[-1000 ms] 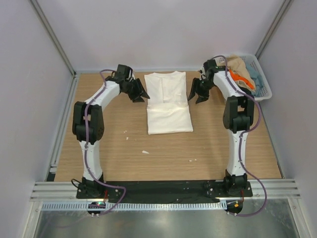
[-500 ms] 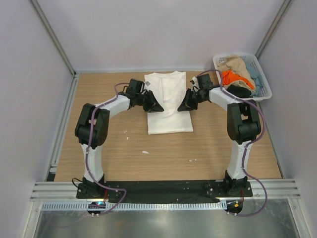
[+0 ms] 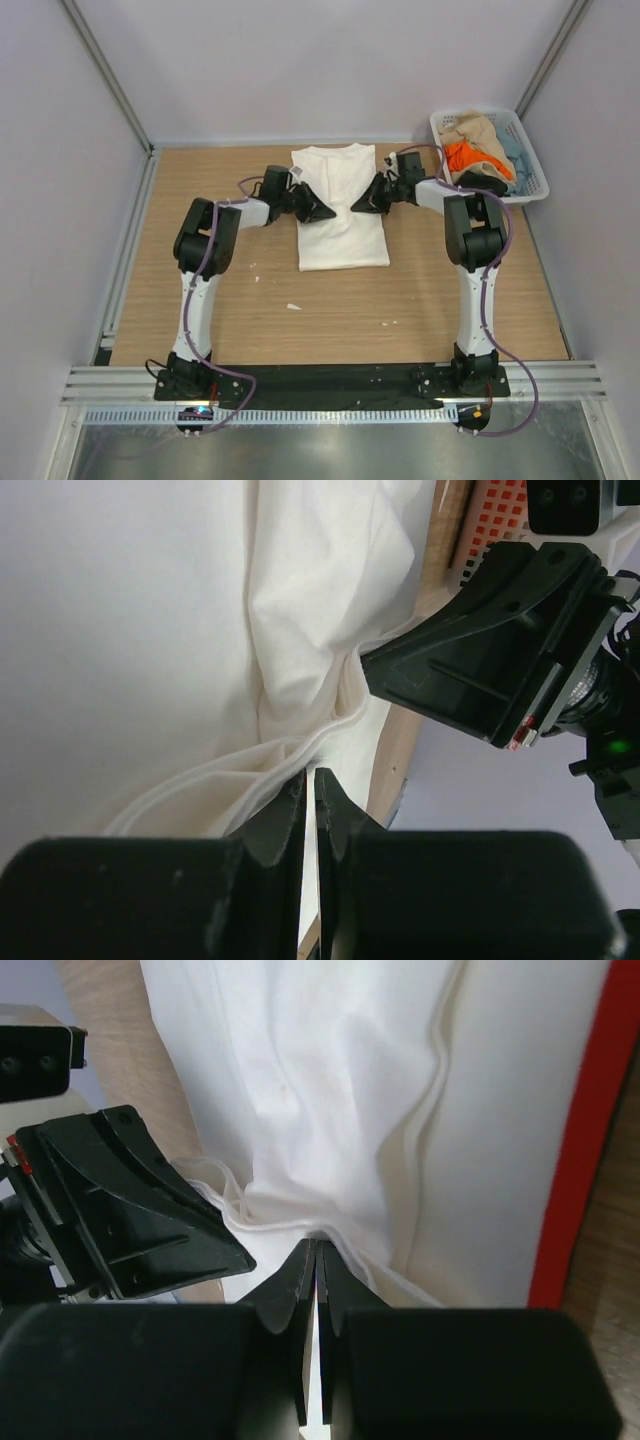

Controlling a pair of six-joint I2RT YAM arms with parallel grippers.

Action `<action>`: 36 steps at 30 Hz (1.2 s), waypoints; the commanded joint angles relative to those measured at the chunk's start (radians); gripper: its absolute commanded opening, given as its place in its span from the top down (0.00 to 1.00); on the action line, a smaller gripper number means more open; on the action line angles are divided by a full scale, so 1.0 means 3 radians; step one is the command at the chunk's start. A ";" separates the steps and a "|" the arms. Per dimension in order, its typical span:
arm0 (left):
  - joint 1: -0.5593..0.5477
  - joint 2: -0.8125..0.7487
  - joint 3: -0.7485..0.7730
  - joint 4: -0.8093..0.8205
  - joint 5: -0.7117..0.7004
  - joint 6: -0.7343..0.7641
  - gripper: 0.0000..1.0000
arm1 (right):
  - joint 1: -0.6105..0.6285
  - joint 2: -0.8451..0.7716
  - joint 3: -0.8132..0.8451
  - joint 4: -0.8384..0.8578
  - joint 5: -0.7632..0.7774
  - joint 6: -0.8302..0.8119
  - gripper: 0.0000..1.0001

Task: Fold and stack the t-shirts
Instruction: Fold the tshirt

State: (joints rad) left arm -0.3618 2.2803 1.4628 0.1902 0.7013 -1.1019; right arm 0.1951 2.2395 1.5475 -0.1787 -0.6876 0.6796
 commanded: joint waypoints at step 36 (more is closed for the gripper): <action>-0.0026 -0.1045 -0.0457 -0.0645 0.0408 0.0676 0.86 | 0.0166 -0.0715 0.0059 -0.1026 -0.0060 -0.0557 0.87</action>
State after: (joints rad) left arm -0.3283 2.0453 1.4349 -0.0147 0.7849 -0.9264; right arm 0.1482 2.1063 1.6508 -0.4625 -0.6643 0.5713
